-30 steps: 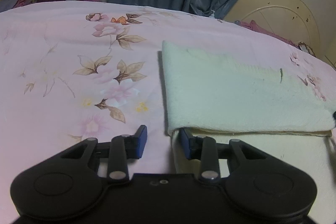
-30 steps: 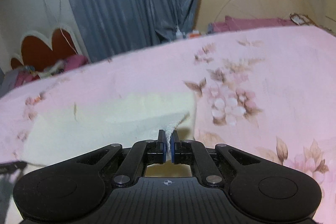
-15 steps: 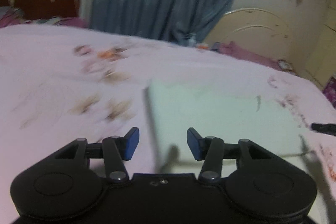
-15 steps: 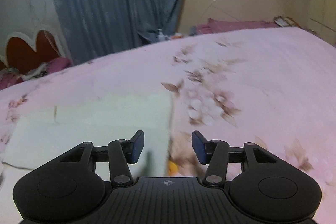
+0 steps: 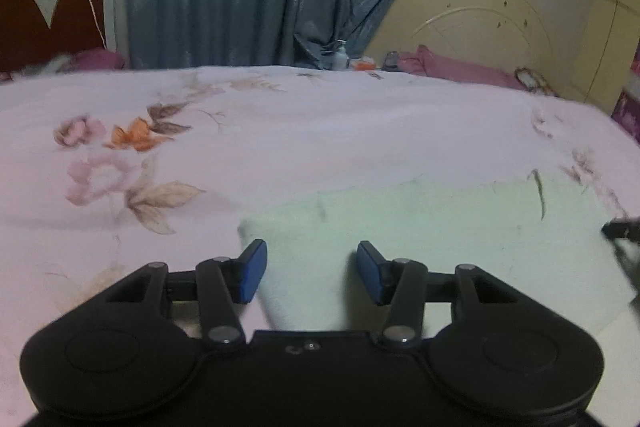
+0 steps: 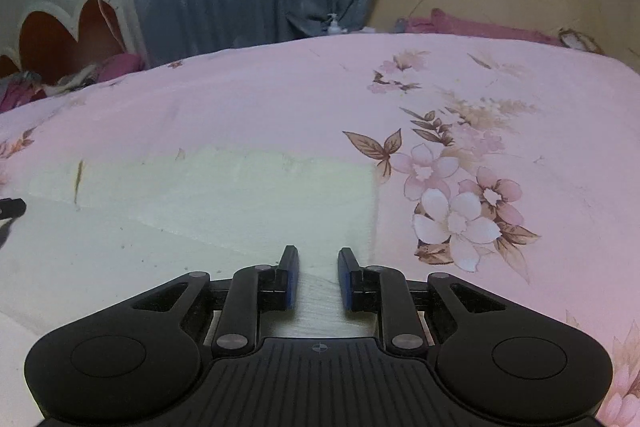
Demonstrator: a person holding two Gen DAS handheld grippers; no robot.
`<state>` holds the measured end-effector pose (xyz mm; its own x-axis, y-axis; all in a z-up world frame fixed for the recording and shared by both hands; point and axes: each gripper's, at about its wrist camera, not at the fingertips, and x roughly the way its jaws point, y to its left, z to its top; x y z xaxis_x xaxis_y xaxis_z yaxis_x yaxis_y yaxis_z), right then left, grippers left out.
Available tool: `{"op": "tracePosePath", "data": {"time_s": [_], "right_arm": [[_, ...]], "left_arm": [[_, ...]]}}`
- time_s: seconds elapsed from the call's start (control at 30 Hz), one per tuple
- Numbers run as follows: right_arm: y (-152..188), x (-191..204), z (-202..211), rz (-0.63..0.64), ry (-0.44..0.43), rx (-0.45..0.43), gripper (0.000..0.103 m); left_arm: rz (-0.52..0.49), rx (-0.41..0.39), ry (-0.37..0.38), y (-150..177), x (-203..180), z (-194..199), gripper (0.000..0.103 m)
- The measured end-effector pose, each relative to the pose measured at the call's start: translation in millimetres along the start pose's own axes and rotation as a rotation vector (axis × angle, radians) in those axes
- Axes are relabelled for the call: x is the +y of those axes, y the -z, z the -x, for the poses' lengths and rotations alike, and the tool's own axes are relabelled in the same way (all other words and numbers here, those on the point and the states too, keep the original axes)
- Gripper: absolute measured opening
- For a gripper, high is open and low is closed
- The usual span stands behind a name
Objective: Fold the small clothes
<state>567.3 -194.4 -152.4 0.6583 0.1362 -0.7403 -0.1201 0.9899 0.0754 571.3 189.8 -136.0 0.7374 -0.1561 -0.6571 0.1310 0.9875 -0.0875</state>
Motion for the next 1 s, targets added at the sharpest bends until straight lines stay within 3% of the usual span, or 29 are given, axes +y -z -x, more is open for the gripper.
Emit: {"op": "tracePosePath", "data": {"time_s": [0.07,0.17,0.3,0.37,0.43,0.6,0.67,0.73,0.83,1.0], "right_arm": [[-5.6,10.5,11.5,0.009,0.01,-0.041,0.02],[-14.4,45.2,18.5,-0.011,-0.096,-0.084,0.02],[-14.2,106.4,1.8,0.068,-0.227,-0.01,0.02],[-7.8,120.6,-2.0,0.121,-0.214,-0.007,0.02],[-4.2,110.9,-2.0,0.129,-0.192,-0.003,0.02],[13.6,38.3,13.8,0.046,0.025,0.008,0.02],[15.8,26.8,21.3,0.016,0.019,0.019,0.02],[13.5,39.6,35.2,0.017,0.022,-0.016,0.02],[15.8,76.7,55.4,0.071,-0.086,-0.072,0.02],[34.6,116.8,38.9,0.126,-0.147,-0.002,0.02]], "left_arm": [[0.031,-0.042,0.006,-1.4,-1.7,15.6,0.05],[0.017,-0.064,0.085,-2.9,-31.8,26.3,0.051],[-0.006,-0.031,0.164,7.9,-75.6,22.7,0.05],[-0.019,0.008,0.148,18.7,-80.8,17.0,0.05],[-0.018,0.009,0.119,28.9,-70.8,20.2,0.049],[-0.054,-0.004,0.08,46.7,-41.2,44.9,0.047],[-0.083,-0.015,0.053,45.1,-49.0,52.3,0.048],[-0.065,-0.043,0.089,44.4,-59.9,61.6,0.049],[-0.089,-0.056,0.118,44.8,-82.9,63.0,0.05],[-0.073,-0.012,0.095,49.6,-89.6,51.6,0.049]]}}
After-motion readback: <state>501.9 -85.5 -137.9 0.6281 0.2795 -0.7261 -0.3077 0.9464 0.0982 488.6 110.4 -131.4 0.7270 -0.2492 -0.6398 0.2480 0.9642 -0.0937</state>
